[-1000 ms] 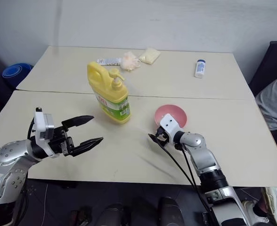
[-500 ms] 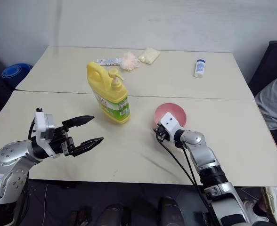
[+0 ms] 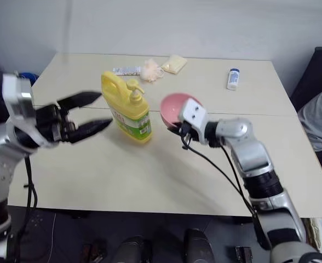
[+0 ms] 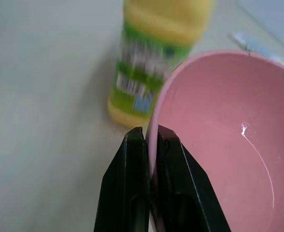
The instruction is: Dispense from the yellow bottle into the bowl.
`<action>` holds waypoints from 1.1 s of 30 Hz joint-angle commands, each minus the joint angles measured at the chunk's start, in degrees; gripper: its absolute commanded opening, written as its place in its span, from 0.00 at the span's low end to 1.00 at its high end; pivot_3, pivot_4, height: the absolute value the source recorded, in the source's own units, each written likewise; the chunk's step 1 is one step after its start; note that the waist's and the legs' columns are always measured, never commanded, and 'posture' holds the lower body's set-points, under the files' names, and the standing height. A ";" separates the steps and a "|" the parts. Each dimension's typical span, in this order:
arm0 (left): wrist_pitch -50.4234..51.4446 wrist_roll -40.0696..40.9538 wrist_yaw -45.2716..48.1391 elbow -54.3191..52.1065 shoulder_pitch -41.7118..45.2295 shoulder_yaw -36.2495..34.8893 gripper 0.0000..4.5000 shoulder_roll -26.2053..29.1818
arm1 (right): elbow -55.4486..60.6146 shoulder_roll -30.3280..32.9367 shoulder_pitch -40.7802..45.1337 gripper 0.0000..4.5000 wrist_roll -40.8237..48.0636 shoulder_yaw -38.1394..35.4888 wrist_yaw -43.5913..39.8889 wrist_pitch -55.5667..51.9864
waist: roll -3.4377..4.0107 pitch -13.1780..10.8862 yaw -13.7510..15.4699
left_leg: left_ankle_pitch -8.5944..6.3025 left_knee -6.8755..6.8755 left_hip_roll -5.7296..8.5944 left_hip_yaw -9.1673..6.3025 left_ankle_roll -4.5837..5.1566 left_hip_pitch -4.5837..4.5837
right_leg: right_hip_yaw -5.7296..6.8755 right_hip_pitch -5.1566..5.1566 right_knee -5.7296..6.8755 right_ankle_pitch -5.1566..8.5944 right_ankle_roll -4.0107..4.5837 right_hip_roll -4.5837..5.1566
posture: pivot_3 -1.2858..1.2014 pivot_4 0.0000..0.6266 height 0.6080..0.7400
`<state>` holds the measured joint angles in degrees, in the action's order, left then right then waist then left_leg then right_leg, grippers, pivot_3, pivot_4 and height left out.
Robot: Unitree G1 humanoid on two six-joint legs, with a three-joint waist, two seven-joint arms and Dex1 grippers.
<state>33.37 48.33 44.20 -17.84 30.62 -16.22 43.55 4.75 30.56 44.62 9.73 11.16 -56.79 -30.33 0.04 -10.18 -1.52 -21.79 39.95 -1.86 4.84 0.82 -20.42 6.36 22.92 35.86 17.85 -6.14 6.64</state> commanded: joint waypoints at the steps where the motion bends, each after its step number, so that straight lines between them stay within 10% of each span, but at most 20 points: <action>1: -1.34 -5.71 -0.18 6.98 8.02 4.58 0.61 -0.46 | 2.73 1.43 3.10 0.00 1.72 1.84 -3.47 -3.59 | -0.01 -0.01 0.15 | 0.00 0.01 0.06 0.00 0.00 0.00 | 0.03 0.00 0.01 0.00 0.00 0.00 | 0.52 0.24 1.00; 10: -5.53 -16.35 1.87 21.99 24.80 13.91 0.01 -8.57 | 2.45 1.60 11.53 0.00 2.55 4.29 -6.75 -7.04 | -0.06 -0.04 -0.25 | 0.01 0.14 0.22 0.15 -0.02 -0.60 | 0.29 0.64 0.10 -0.01 -0.03 -0.04 | 0.52 0.24 1.00; 33: -5.25 -31.21 -0.12 30.78 24.07 20.50 0.01 -12.05 | 3.23 1.08 14.82 0.00 3.57 5.56 -7.17 -12.60 | -0.07 -0.03 -0.23 | 0.03 0.35 0.17 0.30 -0.03 -0.69 | 0.43 0.78 0.31 -0.01 -0.03 0.01 | 0.52 0.24 1.00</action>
<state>27.11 20.51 44.61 11.41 57.00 1.51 31.44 5.39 31.66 58.04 12.34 17.51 -64.18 -42.84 -0.03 -10.21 -1.75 -21.76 40.31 -1.69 5.15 0.79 -21.09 6.78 23.68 36.19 17.83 -6.16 6.65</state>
